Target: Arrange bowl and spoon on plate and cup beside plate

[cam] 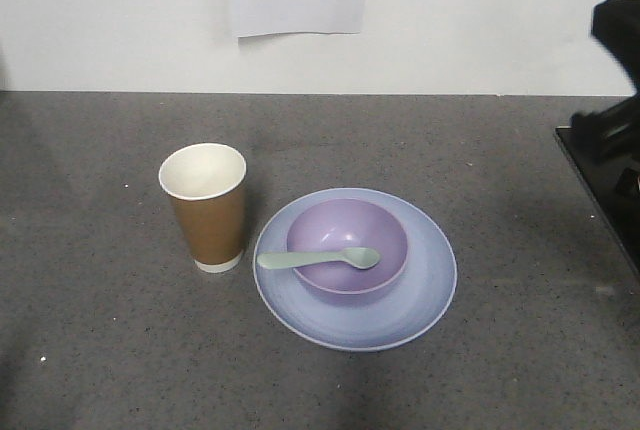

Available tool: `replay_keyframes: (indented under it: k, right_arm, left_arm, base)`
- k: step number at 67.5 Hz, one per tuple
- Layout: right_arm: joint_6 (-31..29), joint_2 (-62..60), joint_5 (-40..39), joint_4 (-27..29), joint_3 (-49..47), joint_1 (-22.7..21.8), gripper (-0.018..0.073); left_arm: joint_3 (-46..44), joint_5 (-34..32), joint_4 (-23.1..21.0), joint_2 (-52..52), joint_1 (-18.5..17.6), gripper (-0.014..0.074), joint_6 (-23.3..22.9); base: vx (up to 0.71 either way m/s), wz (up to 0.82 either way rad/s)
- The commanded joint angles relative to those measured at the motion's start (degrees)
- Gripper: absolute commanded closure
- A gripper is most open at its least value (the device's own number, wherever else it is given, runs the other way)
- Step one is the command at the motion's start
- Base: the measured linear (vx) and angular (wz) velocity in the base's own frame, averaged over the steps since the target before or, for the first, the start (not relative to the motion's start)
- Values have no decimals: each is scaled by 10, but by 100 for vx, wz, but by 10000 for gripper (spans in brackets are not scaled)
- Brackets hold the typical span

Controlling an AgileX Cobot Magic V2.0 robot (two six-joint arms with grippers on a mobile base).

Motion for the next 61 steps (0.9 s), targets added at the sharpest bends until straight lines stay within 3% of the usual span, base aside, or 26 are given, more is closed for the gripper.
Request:
replay_keyframes:
  k: [1, 8, 15, 20, 29, 37, 44, 55, 61]
  right_arm:
    - [-86, -24, -163, 100, 61, -2, 565]
    - [-83, -62, -278, 156, 177, -2, 565]
    - [-58, -105, -317, 156, 277, -3, 565]
    - [-44, -147, -315, 158, 338, -11, 565]
    - [18, -222, -301, 154, 423, -79, 565]
    - [71, -286, -276, 93, 471, -126, 565]
    - [104, -342, -232, 43, 501, -129, 565]
    - [119, -425, -202, 51, 534, -134, 565]
    - [126, -456, -191, 55, 546, -167, 565]
  left_arm:
    - [-10, -38, -2, -9, -4, 603, -1]
    - [-10, -38, -2, -9, -4, 603, -1]
    - [-10, -38, -2, -9, -4, 603, -1]
    - [-10, -38, -2, -9, -4, 603, -1]
    - [-10, -38, -2, -9, -4, 603, -1]
    - [-10, -38, -2, -9, -4, 603, -1]
    - [-10, -38, -2, -9, -4, 603, -1]
    - [-10, -38, -2, -9, -4, 603, -1]
    - [-10, -38, -2, -9, -4, 603, -1]
  base:
    - [0, 0]
    - [0, 0]
    - [0, 0]
    - [0, 0]
    - [0, 0]
    - [0, 0]
    - [0, 0]
    - [0, 0]
    - [0, 0]
